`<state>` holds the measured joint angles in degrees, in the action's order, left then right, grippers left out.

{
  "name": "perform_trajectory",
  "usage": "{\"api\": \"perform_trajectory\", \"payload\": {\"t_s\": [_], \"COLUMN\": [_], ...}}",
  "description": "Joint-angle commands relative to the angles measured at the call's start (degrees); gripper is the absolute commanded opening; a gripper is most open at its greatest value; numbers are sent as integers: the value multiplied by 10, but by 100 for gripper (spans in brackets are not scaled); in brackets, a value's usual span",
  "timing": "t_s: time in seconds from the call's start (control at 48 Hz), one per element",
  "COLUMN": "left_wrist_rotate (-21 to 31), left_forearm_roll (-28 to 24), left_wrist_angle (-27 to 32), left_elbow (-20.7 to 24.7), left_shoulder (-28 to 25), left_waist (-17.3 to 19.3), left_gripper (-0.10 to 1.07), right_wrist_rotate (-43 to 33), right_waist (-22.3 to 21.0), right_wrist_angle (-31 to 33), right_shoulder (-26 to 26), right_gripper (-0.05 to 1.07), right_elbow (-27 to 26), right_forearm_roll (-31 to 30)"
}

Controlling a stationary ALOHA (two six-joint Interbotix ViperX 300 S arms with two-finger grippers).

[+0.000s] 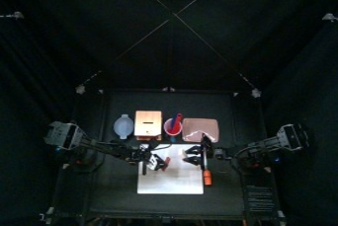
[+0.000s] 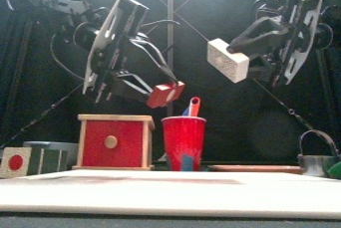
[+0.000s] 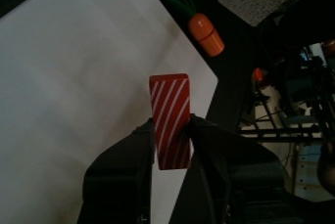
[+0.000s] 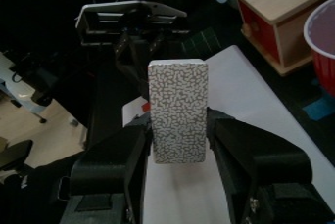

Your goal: Pull apart salmon sushi

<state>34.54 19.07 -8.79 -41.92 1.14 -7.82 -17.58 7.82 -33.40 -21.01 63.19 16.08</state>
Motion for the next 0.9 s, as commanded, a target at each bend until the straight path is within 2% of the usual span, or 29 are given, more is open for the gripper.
{"api": "perform_trajectory", "payload": {"t_s": [0.0,0.354,0.542,0.75,0.875], "left_wrist_rotate": [-1,1,6,6,7], "left_forearm_roll": [-20,-30,-26,11,30], "left_wrist_angle": [-4,-3,24,73,87], "left_elbow": [-1,-18,-24,-16,-9], "left_shoulder": [27,42,39,20,8], "left_waist": [3,5,11,18,21], "left_gripper": [62,62,62,62,62], "right_wrist_rotate": [1,2,0,1,2], "right_waist": [3,3,0,-3,-6], "right_wrist_angle": [-2,-1,20,83,87], "right_shoulder": [-23,-46,-44,-33,-34], "right_gripper": [65,65,65,65,65], "right_elbow": [-1,15,23,13,12], "right_forearm_roll": [-2,-2,5,18,18]}}
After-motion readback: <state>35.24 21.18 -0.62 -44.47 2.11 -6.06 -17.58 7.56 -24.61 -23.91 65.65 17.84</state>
